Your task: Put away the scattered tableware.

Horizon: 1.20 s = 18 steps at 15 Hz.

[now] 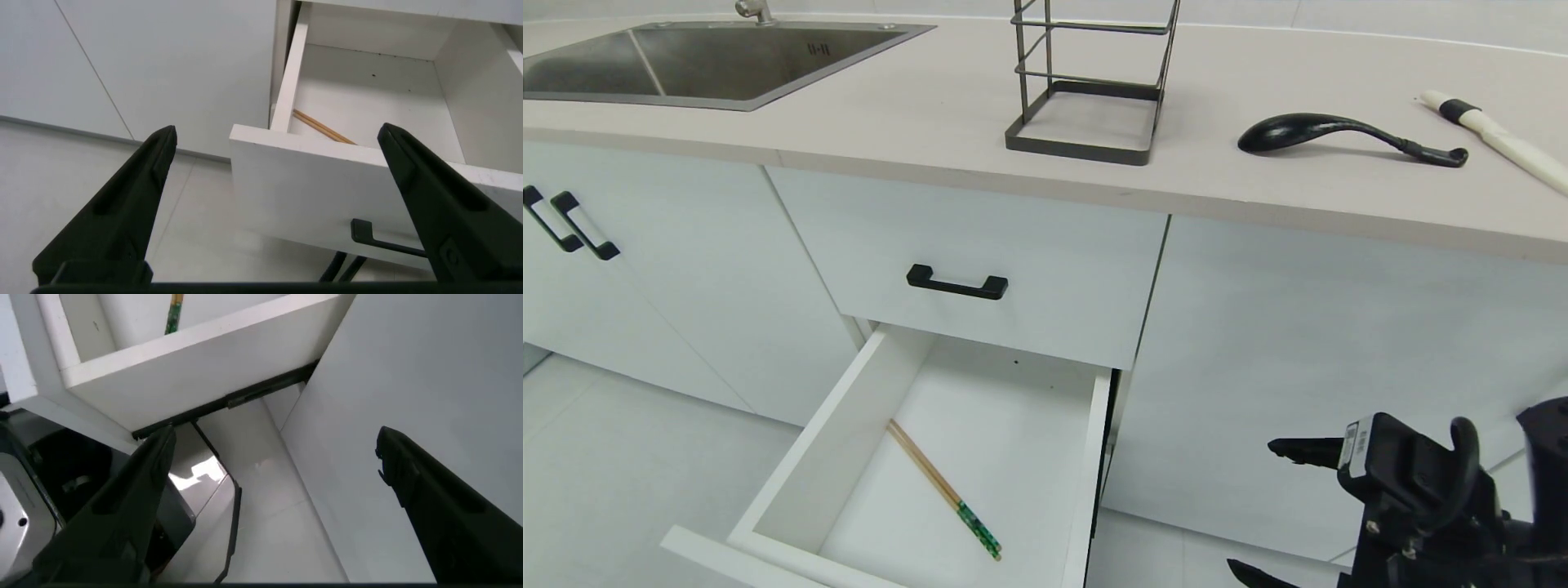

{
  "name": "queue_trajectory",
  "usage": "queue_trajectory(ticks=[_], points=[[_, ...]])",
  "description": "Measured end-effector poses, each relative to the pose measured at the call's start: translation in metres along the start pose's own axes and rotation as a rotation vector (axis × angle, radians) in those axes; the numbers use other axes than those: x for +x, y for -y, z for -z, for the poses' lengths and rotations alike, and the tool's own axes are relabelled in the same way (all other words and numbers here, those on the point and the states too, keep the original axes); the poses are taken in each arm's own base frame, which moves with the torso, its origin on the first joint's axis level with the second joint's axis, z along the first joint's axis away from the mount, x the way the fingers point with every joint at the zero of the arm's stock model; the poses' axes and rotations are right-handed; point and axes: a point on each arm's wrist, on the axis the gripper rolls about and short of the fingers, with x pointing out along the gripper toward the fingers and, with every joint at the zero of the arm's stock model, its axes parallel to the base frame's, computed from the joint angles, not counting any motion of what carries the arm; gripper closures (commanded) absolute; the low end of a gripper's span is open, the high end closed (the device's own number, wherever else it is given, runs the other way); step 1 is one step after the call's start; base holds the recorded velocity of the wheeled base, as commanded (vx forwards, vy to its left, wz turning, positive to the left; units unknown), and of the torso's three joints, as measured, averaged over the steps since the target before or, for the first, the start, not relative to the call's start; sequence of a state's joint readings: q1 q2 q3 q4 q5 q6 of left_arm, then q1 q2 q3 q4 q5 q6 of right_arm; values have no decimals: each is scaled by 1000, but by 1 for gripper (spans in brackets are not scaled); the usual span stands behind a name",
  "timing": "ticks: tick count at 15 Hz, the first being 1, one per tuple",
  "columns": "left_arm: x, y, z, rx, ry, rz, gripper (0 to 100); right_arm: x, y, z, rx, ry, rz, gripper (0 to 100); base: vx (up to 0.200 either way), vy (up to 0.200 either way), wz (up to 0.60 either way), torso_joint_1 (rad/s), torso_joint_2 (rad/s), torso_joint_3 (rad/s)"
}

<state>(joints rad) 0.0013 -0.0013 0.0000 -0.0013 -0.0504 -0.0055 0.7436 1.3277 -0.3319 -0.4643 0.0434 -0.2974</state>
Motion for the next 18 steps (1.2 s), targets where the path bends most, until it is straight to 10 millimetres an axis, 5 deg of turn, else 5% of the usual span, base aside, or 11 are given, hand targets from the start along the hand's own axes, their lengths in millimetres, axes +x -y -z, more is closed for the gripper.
queue_trajectory(ticks=[10,18], points=[[0,0,0,0,0,0,0,3,1,0,-11,-23,40,0,0,0,0,6,-8,-2],[0,0,0,0,0,0,0,4,1,-1,-11,-22,42,0,0,0,0,224,-301,-143]])
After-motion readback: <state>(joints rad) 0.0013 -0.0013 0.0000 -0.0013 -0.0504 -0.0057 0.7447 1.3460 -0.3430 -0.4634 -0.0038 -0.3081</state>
